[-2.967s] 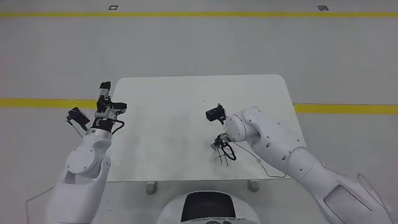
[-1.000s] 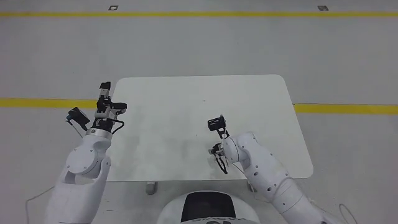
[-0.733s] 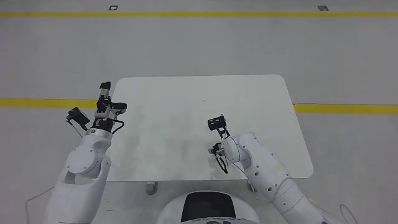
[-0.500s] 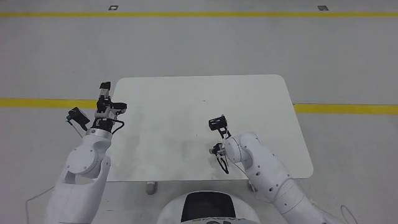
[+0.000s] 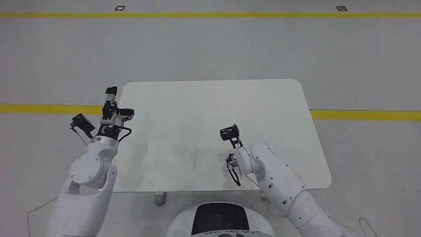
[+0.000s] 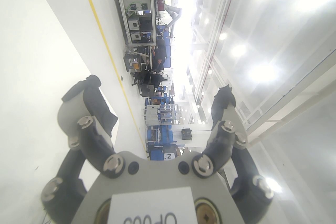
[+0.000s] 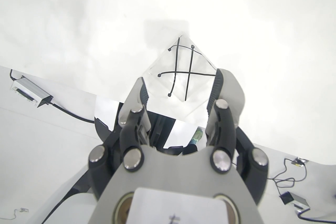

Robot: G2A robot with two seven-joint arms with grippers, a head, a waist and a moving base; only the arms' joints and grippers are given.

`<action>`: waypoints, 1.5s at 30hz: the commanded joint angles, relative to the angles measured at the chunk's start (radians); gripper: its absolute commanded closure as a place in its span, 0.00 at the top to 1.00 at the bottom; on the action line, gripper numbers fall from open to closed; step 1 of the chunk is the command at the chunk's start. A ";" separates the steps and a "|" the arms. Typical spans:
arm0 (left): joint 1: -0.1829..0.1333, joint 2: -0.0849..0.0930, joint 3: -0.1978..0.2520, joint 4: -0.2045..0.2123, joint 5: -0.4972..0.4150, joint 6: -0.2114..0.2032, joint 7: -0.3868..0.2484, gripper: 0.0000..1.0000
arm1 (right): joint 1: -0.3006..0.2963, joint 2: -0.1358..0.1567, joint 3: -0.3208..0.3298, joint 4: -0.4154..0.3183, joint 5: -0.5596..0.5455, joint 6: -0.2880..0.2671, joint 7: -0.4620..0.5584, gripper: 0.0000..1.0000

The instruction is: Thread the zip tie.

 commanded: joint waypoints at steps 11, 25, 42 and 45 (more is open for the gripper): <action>0.000 0.000 0.000 0.000 0.000 0.000 0.000 1.00 | -0.002 -0.008 -0.015 0.054 0.003 0.013 -0.036 0.41; 0.000 0.000 0.000 0.000 0.000 0.000 0.000 1.00 | 0.008 -0.021 -0.026 0.106 -0.006 0.028 -0.075 0.31; 0.000 0.000 0.000 0.000 0.000 0.000 0.000 1.00 | 0.002 -0.051 -0.020 0.167 -0.045 0.028 -0.112 0.23; 0.000 0.000 0.000 0.000 0.000 0.000 0.000 1.00 | 0.000 -0.058 -0.016 0.173 -0.060 0.028 -0.111 0.22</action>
